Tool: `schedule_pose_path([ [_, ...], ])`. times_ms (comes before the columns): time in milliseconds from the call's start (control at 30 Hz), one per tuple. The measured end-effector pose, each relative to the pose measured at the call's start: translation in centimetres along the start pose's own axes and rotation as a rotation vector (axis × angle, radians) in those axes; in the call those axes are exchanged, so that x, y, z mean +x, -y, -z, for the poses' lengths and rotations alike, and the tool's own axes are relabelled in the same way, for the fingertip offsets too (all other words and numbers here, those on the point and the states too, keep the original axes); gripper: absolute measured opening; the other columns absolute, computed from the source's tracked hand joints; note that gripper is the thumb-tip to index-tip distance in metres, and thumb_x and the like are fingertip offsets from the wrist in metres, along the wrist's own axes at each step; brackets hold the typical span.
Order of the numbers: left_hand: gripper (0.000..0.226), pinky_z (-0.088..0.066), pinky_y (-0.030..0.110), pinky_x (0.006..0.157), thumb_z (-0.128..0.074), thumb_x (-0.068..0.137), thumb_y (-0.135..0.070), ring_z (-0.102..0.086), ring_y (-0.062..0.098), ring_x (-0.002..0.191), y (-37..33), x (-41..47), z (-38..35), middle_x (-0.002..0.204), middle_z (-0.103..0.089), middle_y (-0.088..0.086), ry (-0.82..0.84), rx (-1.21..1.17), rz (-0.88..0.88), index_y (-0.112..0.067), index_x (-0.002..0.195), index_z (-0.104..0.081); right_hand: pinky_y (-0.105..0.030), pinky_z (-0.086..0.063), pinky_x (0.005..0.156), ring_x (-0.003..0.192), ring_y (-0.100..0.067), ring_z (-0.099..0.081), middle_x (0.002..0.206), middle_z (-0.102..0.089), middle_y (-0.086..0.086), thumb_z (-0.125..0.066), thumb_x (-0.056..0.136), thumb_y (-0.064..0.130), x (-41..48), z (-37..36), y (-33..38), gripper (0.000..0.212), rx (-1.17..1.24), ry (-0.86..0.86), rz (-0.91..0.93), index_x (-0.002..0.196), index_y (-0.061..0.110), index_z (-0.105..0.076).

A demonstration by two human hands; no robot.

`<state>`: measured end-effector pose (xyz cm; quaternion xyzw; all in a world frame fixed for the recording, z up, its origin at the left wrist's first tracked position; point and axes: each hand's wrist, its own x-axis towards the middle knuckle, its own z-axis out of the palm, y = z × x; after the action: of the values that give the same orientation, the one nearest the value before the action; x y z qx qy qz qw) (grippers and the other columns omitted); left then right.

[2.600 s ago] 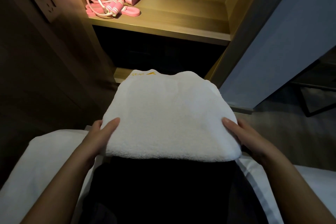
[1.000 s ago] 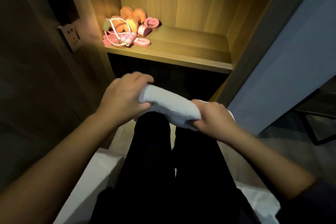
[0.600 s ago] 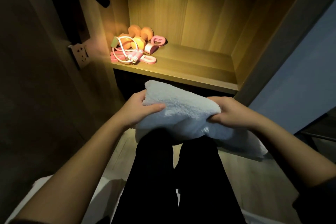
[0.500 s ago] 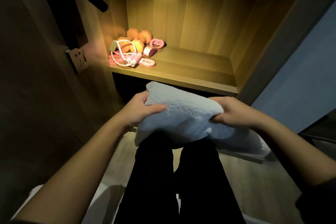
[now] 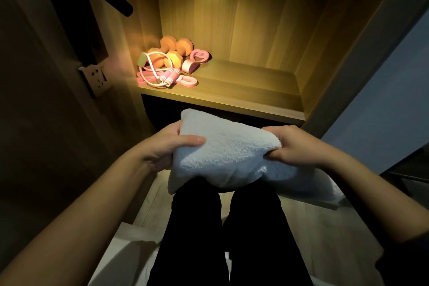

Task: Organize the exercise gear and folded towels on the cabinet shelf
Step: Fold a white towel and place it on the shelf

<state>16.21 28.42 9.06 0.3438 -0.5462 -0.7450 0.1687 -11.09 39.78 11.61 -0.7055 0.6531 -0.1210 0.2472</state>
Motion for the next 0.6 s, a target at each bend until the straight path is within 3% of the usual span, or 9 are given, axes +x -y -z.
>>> schedule_pose_path([
  [100,0.056,-0.058,0.029,0.062,-0.077,0.063,-0.041,-0.074,0.023,0.086,-0.9,-0.7,-0.9,0.100,-0.075,0.008,-0.033,-0.030,0.137,-0.012,0.110,-0.066,-0.044,-0.052,0.083,0.093,-0.008,-0.061,0.095,-0.066,0.011,-0.071,0.084,0.016,-0.1,-0.3,0.2,0.019,-0.004,0.016,0.016,0.097,0.028,-0.063],
  [200,0.048,-0.056,0.030,0.060,-0.072,0.067,-0.031,-0.072,0.026,0.089,-1.5,-1.1,-1.2,0.103,-0.074,0.011,-0.177,-0.054,0.134,-0.008,0.108,-0.066,-0.041,-0.052,0.080,0.091,-0.006,-0.061,0.093,-0.066,0.013,-0.071,0.084,0.018,-0.2,-0.6,0.4,0.023,-0.022,-0.005,0.024,0.091,0.037,-0.059],
  [333,0.020,-0.057,0.027,0.060,-0.067,0.084,-0.012,-0.069,0.024,0.092,-1.6,-1.6,-1.4,0.107,-0.069,0.009,-0.312,-0.103,-0.003,-0.013,0.104,-0.064,-0.038,-0.051,0.080,0.091,-0.008,-0.061,0.093,-0.065,0.015,-0.069,0.084,0.021,-0.3,-0.8,0.5,0.025,-0.077,-0.045,0.021,0.088,0.041,-0.055],
  [400,0.028,-0.058,0.031,0.069,-0.069,0.083,-0.010,-0.069,0.025,0.093,-1.6,-1.8,-1.2,0.112,-0.067,0.013,-0.379,-0.026,-0.101,-0.014,0.110,-0.060,-0.037,-0.050,0.079,0.091,-0.011,-0.061,0.090,-0.065,0.016,-0.070,0.082,0.021,-0.3,-0.8,0.6,0.029,-0.103,-0.079,0.023,0.083,0.044,-0.052],
  [500,0.054,-0.056,0.052,0.084,-0.076,0.080,-0.018,-0.067,0.034,0.097,-1.5,-2.6,-0.4,0.110,-0.065,0.020,-0.477,0.344,-0.285,-0.020,0.124,-0.044,-0.036,-0.050,0.077,0.087,-0.009,-0.061,0.086,-0.064,0.016,-0.069,0.082,0.022,-0.8,-1.1,1.0,0.029,-0.126,-0.075,0.054,0.081,0.044,-0.051],
  [600,0.087,-0.054,0.049,0.091,-0.076,0.073,-0.050,-0.059,0.026,0.103,-1.3,-4.0,0.0,0.123,-0.054,0.008,-0.414,0.826,-0.366,-0.031,0.143,-0.028,-0.037,-0.052,0.073,0.084,-0.004,-0.061,0.086,-0.066,0.013,-0.070,0.084,0.021,-1.5,-1.6,1.4,0.015,-0.077,-0.017,0.093,0.090,0.032,-0.061],
])
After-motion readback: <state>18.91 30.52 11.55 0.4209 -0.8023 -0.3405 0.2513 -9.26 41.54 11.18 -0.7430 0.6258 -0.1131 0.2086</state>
